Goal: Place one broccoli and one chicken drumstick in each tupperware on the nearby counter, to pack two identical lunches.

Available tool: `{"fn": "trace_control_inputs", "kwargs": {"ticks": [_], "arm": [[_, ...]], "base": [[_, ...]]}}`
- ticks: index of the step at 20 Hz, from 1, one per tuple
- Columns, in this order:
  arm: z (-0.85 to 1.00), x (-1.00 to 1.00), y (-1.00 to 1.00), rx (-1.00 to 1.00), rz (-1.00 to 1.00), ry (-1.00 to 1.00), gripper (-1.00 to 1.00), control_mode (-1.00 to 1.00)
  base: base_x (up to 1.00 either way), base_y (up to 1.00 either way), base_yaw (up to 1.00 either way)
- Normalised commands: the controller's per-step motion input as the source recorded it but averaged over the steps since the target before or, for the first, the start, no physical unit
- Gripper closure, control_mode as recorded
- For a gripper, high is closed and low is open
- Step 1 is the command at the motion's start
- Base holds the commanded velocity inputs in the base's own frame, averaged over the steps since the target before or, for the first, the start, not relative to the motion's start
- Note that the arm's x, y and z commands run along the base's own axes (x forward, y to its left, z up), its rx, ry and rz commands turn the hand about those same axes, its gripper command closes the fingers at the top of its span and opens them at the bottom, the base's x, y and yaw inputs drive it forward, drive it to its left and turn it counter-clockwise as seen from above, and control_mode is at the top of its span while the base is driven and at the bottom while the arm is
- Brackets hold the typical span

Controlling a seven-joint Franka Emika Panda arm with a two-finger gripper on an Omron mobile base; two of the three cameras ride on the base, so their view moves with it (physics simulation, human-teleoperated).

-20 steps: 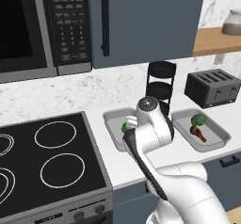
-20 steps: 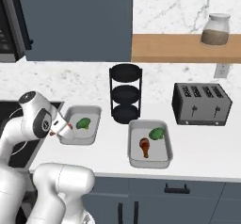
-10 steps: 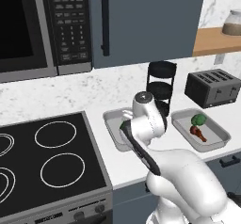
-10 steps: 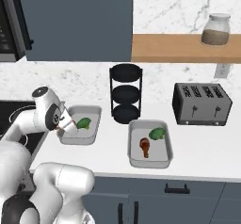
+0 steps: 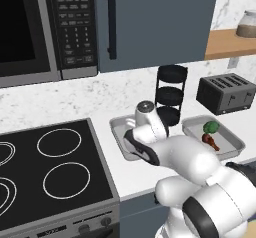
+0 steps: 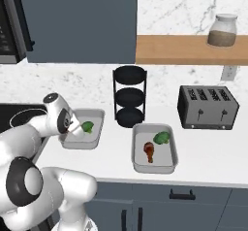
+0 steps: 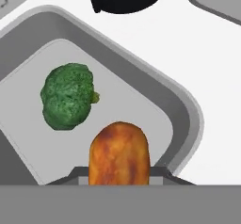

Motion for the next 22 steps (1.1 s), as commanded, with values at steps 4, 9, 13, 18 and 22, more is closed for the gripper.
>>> {"fn": "trace_control_inputs", "kwargs": {"ticks": [4, 9, 13, 18, 22], "arm": [[-0.27, 0.24, 0.0, 0.0, -0.02, 0.06, 1.0, -1.0], [-0.22, 0.22, 0.0, 0.0, -0.04, 0.06, 1.0, -1.0], [-0.3, 0.3, 0.0, 0.0, -0.04, 0.02, 1.0, -1.0], [-0.33, 0.38, 0.0, -0.01, -0.06, 0.0, -1.0, -1.0], [0.0, 0.19, 0.0, 0.0, -0.11, 0.0, -1.0, -1.0]], "base": [[0.0, 0.0, 0.0], [0.0, 0.0, 0.0], [0.0, 0.0, 0.0], [0.0, 0.0, 0.0], [0.0, 0.0, 0.0]]}}
